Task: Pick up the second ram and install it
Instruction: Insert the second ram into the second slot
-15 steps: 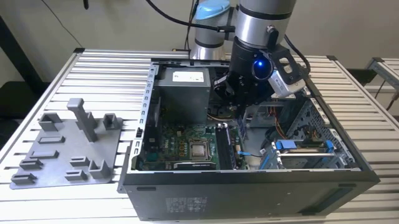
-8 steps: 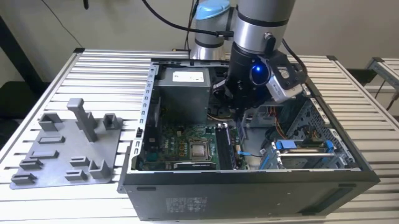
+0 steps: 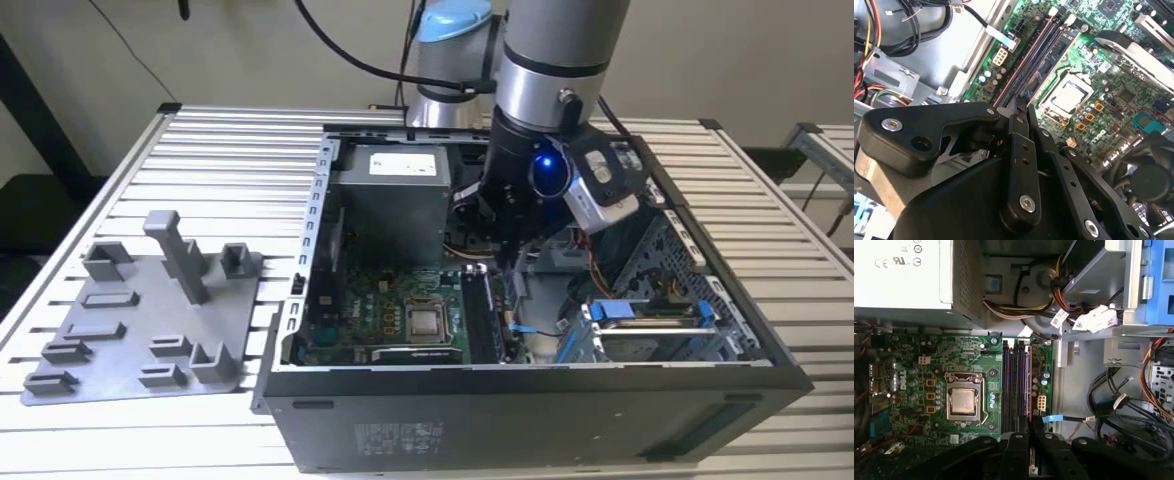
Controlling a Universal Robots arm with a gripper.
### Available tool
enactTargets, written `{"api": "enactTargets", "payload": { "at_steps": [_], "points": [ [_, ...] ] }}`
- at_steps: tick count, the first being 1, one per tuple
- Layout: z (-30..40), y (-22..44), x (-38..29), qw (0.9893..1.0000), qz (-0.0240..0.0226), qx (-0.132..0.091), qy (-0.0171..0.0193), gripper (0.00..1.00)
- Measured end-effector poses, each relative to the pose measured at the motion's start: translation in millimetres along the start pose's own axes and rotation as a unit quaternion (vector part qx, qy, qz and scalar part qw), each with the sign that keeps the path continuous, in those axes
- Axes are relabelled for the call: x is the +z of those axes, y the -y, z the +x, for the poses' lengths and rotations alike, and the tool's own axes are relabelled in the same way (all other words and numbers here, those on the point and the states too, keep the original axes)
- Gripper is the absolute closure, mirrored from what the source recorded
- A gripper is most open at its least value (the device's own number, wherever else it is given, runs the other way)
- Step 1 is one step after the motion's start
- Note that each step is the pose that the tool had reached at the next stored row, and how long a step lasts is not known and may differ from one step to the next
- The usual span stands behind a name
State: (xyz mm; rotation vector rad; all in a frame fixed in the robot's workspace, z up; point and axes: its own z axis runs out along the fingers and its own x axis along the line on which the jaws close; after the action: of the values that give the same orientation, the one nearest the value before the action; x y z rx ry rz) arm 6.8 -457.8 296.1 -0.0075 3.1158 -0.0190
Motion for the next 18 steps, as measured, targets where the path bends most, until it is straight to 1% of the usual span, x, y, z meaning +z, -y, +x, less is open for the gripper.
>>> {"api": "enactTargets", "payload": {
  "at_steps": [10,18],
  "points": [
    [1.2,-0.2,17.1,1.0,0.0,0.0,0.0,0.86],
    [2.3,-0.3,26.1,1.0,0.0,0.0,0.0,0.86]
  ]
}}
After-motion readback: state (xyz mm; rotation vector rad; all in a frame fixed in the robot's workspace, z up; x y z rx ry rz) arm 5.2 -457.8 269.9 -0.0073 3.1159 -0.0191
